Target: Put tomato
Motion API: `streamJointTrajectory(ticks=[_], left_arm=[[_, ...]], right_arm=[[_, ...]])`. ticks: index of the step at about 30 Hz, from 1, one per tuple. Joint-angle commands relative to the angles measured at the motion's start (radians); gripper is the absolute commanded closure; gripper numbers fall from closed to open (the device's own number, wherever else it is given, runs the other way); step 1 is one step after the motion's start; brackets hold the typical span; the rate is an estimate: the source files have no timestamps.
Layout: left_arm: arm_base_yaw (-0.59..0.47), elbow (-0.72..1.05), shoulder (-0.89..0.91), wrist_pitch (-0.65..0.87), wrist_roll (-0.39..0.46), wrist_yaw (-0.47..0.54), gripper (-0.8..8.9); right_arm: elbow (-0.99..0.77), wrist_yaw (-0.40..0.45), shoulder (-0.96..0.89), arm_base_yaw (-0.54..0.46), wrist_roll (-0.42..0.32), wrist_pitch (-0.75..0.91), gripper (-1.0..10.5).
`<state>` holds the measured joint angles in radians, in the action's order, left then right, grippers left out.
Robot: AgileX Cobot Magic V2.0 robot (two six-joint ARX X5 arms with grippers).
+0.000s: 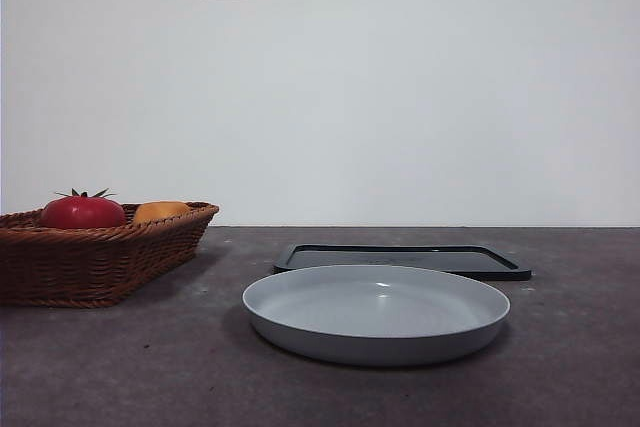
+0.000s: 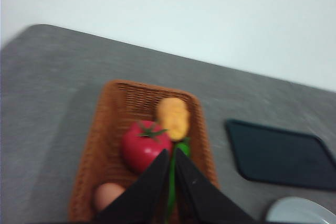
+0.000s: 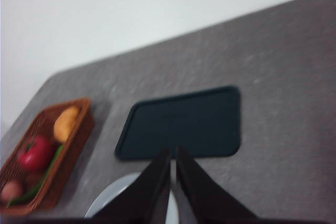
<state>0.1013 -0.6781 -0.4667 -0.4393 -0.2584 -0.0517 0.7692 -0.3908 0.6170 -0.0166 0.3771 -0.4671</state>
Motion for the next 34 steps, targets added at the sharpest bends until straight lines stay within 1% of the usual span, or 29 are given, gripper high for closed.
streamJointTrajectory(ticks=[1, 4, 6, 9, 11, 15, 17, 19, 23, 27, 28, 30, 31, 32, 34], left_arm=[[0.019, -0.11, -0.082, -0.035, 0.034, -0.062, 7.97], [0.066, -0.194, -0.159, -0.076, 0.035, -0.129, 7.97], [0.11, -0.236, -0.203, -0.101, 0.048, -0.137, 7.97], [0.178, -0.277, -0.259, -0.125, 0.075, -0.138, 7.97], [0.215, -0.292, -0.293, -0.134, 0.079, -0.157, 7.97], [0.262, -0.312, -0.378, -0.179, 0.058, -0.242, 7.97], [0.276, -0.312, -0.423, -0.207, 0.056, -0.303, 7.97], [0.283, -0.312, -0.457, -0.245, 0.056, -0.331, 7.95], [0.283, -0.312, -0.493, -0.322, 0.061, -0.332, 7.94], [0.283, -0.312, -0.494, -0.355, 0.063, -0.332, 7.72], [0.283, -0.312, -0.494, -0.358, 0.063, -0.332, 7.48], [0.283, -0.312, -0.494, -0.358, 0.062, -0.332, 6.0], [0.283, -0.312, -0.494, -0.357, 0.063, -0.332, 5.06], [0.283, -0.312, -0.494, -0.357, 0.062, -0.332, 3.78], [0.283, -0.312, -0.494, -0.355, 0.062, -0.332, 2.17]], right_arm=[[0.068, -0.011, 0.055, 0.06, -0.054, -0.035, 9.4], [0.115, -0.011, 0.109, 0.148, -0.079, -0.072, 9.4], [0.137, -0.001, 0.148, 0.213, -0.082, -0.089, 9.4], [0.153, -0.002, 0.198, 0.288, -0.084, -0.102, 9.4], [0.162, -0.003, 0.235, 0.335, -0.085, -0.126, 9.4], [0.168, -0.002, 0.301, 0.416, -0.085, -0.183, 9.4], [0.168, -0.002, 0.321, 0.448, -0.093, -0.216, 9.4], [0.168, -0.002, 0.323, 0.466, -0.112, -0.245, 9.4], [0.168, -0.01, 0.321, 0.468, -0.153, -0.3, 9.4], [0.168, -0.01, 0.321, 0.468, -0.154, -0.331, 9.2], [0.168, -0.01, 0.321, 0.468, -0.154, -0.333, 8.9], [0.168, -0.009, 0.321, 0.468, -0.153, -0.335, 7.6], [0.168, -0.009, 0.321, 0.468, -0.153, -0.335, 6.9], [0.168, -0.009, 0.321, 0.468, -0.152, -0.335, 5.9], [0.168, -0.008, 0.321, 0.468, -0.152, -0.336, 4.5]])
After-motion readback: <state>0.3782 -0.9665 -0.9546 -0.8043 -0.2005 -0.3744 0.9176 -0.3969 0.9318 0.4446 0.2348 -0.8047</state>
